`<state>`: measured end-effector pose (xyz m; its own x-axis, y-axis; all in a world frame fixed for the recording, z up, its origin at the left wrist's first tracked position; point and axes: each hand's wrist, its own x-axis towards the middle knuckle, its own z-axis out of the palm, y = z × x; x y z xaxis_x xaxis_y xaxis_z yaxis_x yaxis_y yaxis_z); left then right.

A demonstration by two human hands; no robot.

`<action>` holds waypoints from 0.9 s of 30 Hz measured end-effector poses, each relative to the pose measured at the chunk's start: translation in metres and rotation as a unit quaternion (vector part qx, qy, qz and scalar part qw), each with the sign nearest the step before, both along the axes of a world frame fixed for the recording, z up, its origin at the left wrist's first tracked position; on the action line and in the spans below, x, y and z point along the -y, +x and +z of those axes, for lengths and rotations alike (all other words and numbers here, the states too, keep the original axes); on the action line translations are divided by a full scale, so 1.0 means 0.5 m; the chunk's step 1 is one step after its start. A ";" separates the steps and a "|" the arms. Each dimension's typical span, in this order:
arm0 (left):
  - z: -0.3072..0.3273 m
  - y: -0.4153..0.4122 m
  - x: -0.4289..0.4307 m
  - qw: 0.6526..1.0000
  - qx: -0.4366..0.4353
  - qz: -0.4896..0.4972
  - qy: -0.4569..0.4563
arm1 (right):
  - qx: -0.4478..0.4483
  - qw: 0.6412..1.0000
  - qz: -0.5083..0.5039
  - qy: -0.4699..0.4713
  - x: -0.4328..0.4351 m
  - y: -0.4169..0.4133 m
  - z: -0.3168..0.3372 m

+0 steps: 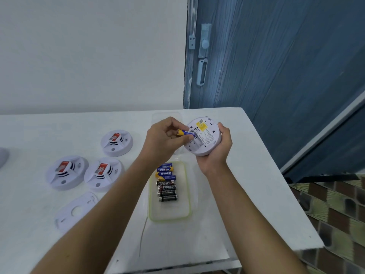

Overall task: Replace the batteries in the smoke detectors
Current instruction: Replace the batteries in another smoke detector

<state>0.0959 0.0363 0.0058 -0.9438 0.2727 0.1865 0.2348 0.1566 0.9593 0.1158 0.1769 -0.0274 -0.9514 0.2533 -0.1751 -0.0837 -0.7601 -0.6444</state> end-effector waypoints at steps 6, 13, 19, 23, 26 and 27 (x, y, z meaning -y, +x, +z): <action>0.000 0.010 -0.004 0.995 -0.070 0.011 -0.065 | -0.018 1.000 0.011 -0.005 0.011 0.010 0.006; -0.002 0.020 -0.012 0.998 -0.024 0.055 -0.010 | 0.002 1.000 -0.008 -0.003 0.027 0.021 0.004; -0.015 0.027 -0.006 0.984 -0.123 0.086 -0.100 | -0.002 1.000 -0.010 -0.025 0.033 0.029 0.010; -0.019 0.035 -0.009 0.979 -0.134 0.082 -0.127 | -0.009 0.998 -0.003 -0.058 0.038 0.040 0.019; -0.024 0.041 -0.009 0.977 -0.148 0.087 -0.131 | -0.011 0.998 -0.003 -0.069 0.043 0.045 0.025; -0.028 0.042 -0.009 0.975 -0.151 0.089 -0.134 | -0.010 0.998 -0.003 -0.069 0.044 0.046 0.026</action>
